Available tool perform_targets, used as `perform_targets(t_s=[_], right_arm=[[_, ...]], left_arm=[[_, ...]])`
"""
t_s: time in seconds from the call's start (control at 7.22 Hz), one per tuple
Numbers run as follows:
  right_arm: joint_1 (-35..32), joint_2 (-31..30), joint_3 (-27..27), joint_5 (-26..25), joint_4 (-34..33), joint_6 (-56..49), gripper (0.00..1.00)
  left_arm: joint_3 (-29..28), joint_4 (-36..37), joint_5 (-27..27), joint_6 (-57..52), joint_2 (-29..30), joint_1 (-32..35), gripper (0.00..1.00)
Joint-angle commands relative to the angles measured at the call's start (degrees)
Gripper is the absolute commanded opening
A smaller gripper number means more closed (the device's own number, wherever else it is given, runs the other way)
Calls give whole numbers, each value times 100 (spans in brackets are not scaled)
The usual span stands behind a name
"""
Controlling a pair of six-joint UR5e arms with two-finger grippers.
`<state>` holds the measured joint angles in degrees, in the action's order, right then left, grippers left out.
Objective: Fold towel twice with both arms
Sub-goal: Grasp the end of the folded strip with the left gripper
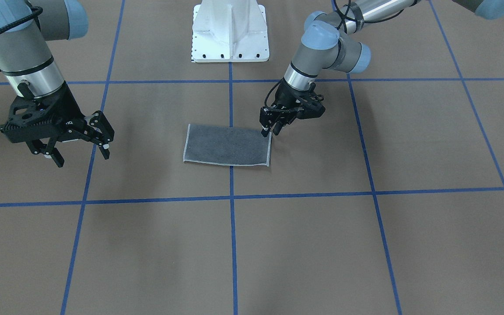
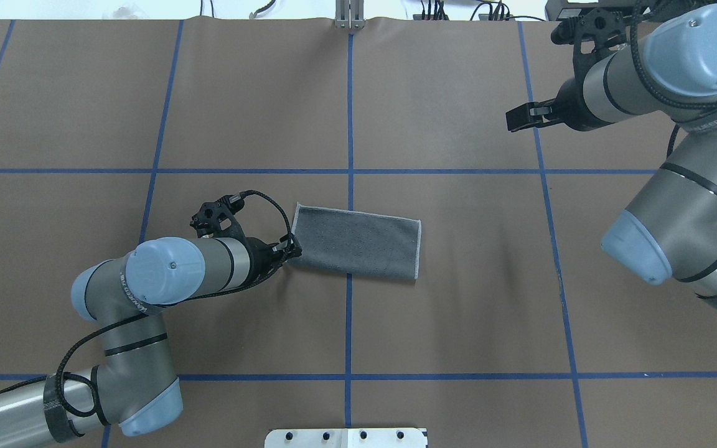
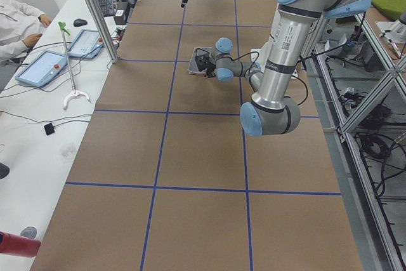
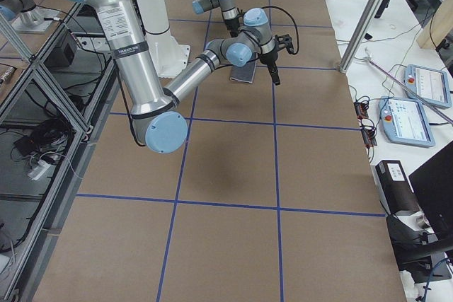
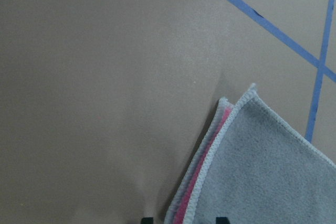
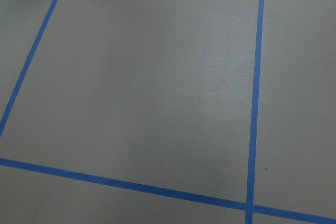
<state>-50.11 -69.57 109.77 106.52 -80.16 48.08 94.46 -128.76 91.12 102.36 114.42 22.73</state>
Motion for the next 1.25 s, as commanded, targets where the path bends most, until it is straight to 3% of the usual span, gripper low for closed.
perform_targets(t_s=[0.0,0.14,0.55,1.11], right_arm=[[-7,-4,0,0,0,0,99],[-7,5,0,0,0,0,99],[-7,5,9,0,0,0,99],[-7,5,9,9,0,0,99]], left_arm=[[-15,0,-6,170,2,-14,50],[-67,0,-6,171,2,-14,50],[-103,-9,-7,179,19,-14,34],[-94,-9,-6,171,19,-14,27]])
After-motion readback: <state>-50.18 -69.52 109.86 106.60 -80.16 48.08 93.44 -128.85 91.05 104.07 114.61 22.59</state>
